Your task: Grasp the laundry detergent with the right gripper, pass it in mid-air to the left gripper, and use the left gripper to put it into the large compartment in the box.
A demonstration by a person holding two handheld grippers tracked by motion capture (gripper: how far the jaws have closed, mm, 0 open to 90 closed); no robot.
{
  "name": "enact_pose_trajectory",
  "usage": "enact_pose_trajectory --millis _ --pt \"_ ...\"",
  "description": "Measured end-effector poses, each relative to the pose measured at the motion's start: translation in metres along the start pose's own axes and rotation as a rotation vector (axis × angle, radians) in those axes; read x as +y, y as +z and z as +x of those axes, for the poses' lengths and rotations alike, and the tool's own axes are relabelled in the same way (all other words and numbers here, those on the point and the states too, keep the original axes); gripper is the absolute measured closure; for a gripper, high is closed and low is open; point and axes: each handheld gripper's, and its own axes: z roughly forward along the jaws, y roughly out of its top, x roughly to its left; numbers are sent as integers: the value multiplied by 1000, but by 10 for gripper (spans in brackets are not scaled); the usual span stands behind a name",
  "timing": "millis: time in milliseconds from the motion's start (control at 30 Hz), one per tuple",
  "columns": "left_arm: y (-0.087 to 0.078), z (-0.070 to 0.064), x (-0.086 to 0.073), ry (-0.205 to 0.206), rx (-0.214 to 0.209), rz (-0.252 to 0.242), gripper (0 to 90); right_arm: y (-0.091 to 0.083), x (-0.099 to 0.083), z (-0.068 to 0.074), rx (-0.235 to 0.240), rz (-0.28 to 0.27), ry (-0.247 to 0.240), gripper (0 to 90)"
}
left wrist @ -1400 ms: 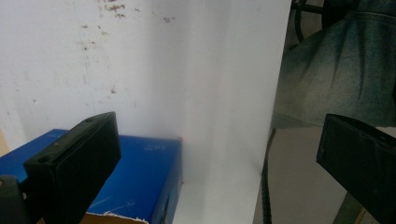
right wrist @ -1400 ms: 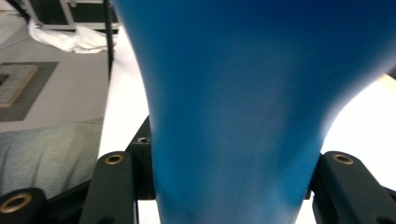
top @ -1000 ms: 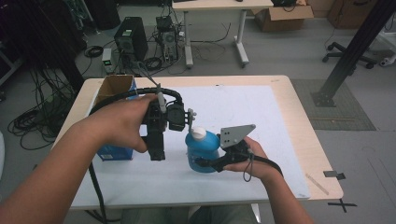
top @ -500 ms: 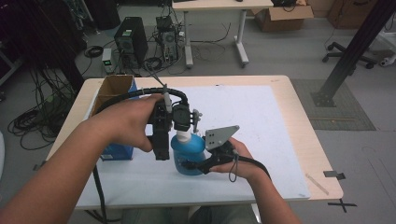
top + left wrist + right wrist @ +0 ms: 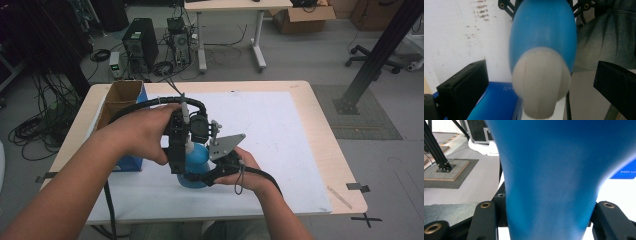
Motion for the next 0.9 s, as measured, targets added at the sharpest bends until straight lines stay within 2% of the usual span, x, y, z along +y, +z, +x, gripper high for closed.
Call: enact_pose_trajectory --millis 900 --pt "16 0 -4 -2 -4 12 6 14 12 1 13 -22 -15 447"
